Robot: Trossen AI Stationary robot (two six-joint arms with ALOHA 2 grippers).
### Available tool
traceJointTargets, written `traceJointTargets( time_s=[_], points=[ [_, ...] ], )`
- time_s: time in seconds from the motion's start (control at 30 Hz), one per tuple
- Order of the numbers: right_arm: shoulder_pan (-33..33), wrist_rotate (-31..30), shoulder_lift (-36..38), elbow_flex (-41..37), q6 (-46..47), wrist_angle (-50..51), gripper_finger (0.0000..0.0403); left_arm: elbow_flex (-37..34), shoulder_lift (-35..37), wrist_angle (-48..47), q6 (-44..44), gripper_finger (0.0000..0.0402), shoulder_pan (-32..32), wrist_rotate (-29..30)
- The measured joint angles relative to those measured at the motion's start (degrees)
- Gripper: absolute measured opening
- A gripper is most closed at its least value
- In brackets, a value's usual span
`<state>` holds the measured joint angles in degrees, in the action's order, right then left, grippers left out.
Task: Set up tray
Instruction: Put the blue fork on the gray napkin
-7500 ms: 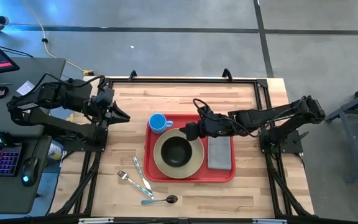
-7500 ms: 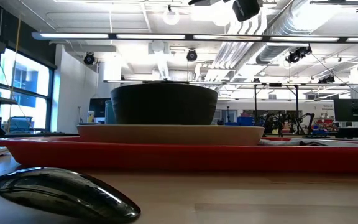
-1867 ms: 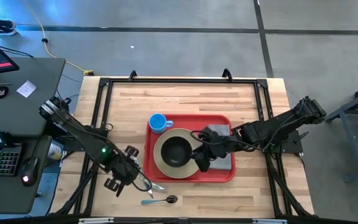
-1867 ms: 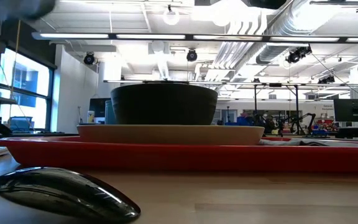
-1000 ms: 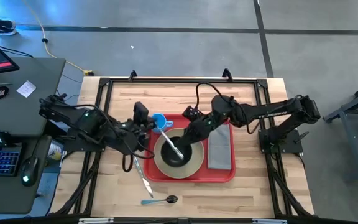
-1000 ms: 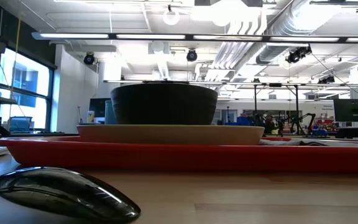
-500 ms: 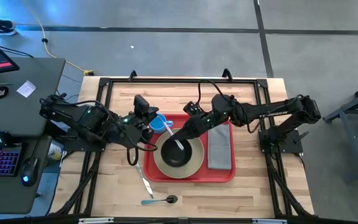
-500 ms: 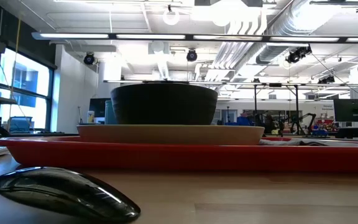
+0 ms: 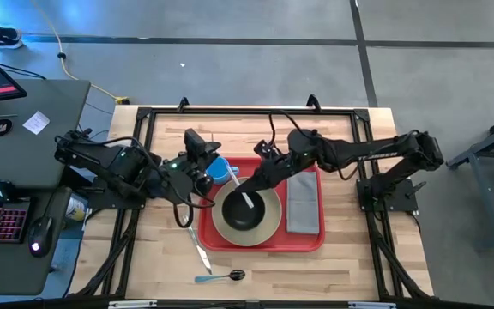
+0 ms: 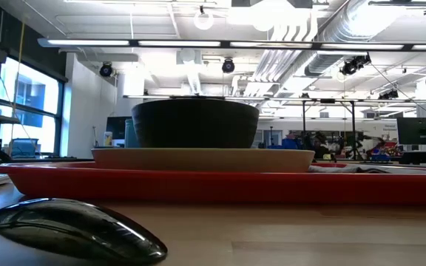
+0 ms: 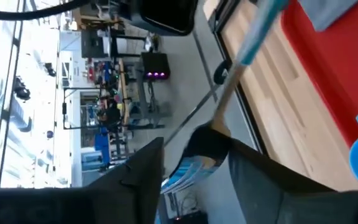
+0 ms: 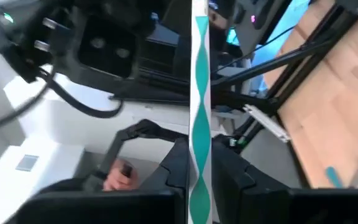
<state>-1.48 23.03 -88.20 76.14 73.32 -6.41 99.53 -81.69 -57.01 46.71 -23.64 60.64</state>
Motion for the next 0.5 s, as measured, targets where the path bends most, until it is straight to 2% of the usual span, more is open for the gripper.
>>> traceJointTargets(
  time_s=[0.1,0.17,0.33,0.43,0.5],
  points=[
    [-0.1,-1.3,-0.1,0.0,-2.4,0.7,0.0031,0.0,0.0,0.6,-2.9,0.0231,0.0,0.0],
    [0.0,-3.6,0.3,-0.2,-2.9,1.6,0.0031,0.2,0.1,0.6,-9.4,0.0245,0.0,-0.3],
    [1.1,-5.4,0.9,-0.3,-3.6,-1.1,0.0031,0.2,0.1,-5.5,-22.6,0.0271,-0.1,-11.0],
    [1.5,-4.5,2.1,-0.2,-2.7,-2.1,0.0031,0.1,0.1,-7.1,-25.3,0.0278,0.0,-12.0],
    [1.7,-4.5,3.2,-0.2,-3.9,1.4,0.0031,0.1,0.2,-7.5,-28.5,0.0279,0.0,-11.9]
  ],
)
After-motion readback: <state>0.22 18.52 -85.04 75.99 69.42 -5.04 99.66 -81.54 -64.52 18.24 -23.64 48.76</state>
